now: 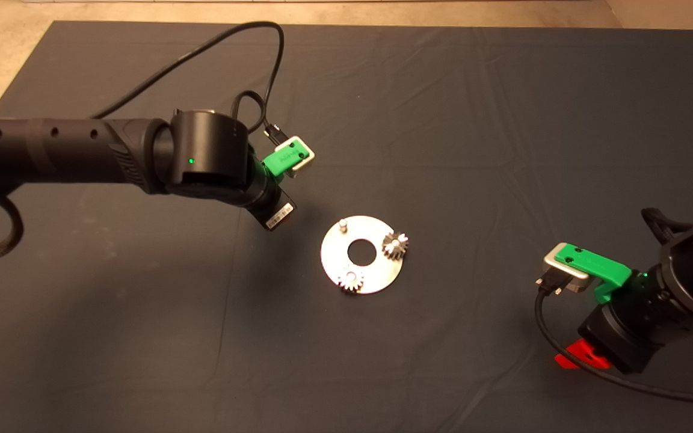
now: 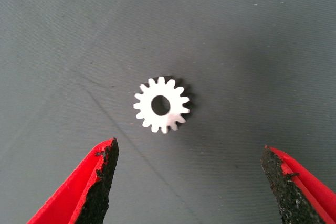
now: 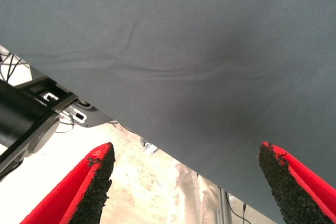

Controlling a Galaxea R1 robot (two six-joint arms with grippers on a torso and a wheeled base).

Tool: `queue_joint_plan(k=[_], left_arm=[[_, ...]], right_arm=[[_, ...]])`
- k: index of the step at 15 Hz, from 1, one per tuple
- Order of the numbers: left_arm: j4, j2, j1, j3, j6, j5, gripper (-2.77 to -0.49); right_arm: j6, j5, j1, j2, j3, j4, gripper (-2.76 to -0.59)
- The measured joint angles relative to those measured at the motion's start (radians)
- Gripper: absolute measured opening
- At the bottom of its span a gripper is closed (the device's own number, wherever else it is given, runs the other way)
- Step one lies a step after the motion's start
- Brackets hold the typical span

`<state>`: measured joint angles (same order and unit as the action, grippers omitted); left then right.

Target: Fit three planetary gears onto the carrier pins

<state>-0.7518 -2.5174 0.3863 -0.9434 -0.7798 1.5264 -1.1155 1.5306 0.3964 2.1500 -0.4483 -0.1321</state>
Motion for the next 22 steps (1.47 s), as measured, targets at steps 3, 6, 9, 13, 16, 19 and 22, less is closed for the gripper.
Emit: queue_joint_plan(k=[3,6,9,13,16,19,22], left_arm=[[0.032,0.005,0.011,-0.009,-0.002,0.000,-1.37],[0.055,0.010,0.014,-0.017,-0.044,0.000,-1.37],[0.068,0.010,0.014,-0.018,-0.081,0.000,-1.37],[0.071,0.011,0.019,-0.024,-0.134,0.000,-1.37],[0.072,0.010,0.019,-0.036,-0.158,-0.001,-1.37],[0.072,0.011,0.019,-0.053,-0.169,0.000,-1.37],[0.072,0.013,0.019,-0.062,-0.173,-0.001,-1.37]], right_arm=[[0.000,0.001,0.001,0.000,0.001,0.000,-1.33],[0.000,0.000,0.003,0.000,0.003,0.000,-1.33],[0.000,0.000,0.004,0.000,0.009,0.000,-1.33],[0.000,0.000,0.006,0.000,0.014,0.000,-1.33],[0.000,0.000,0.006,0.000,0.014,0.000,-1.33],[0.000,0.000,0.006,-0.001,0.014,0.000,-1.33],[0.000,0.000,0.006,-0.003,0.016,0.000,-1.33]])
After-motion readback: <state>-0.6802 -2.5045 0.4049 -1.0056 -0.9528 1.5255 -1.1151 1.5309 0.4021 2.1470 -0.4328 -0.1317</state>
